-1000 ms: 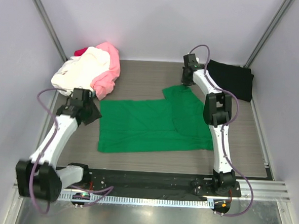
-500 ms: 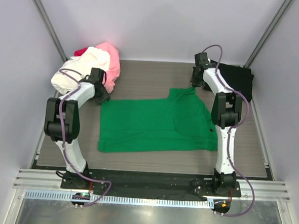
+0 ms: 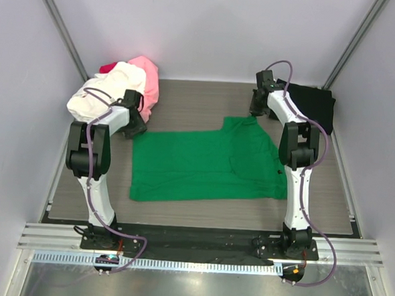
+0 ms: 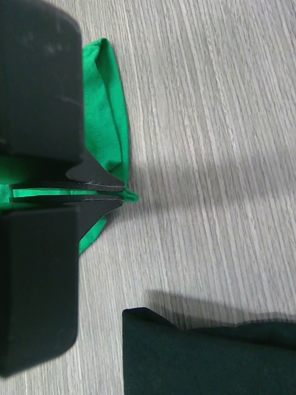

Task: Fold and stack the t-shirts
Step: Fold the tshirt

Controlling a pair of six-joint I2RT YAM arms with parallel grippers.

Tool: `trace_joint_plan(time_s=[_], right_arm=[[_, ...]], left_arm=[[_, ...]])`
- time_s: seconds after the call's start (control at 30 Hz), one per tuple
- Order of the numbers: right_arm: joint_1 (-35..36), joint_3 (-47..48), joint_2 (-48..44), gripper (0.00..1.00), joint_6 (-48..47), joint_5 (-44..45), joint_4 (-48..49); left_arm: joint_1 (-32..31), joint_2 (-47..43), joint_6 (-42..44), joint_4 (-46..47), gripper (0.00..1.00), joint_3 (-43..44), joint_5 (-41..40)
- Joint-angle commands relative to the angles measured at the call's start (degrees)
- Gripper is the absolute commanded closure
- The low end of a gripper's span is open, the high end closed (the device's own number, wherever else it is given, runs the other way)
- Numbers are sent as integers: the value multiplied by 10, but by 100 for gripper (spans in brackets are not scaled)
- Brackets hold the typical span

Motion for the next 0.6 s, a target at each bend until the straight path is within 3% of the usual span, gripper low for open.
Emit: trace_joint_plan(time_s=[0.0,0.13,0.27,0.57], right_arm=[[1,-7,-47,99,4,-13,7],[1,-17,-52,99,4,-8,8],[1,-23,-57,99,9,-18,8],[1,-35,-93,99,11,-21,3]], left_arm=[[4,21,6,9,46,3,-10],[4,34,0,11,50,1,-2],[3,33,-7,16,71,-6,7],[-3,3,-6,14,96,-7,23]])
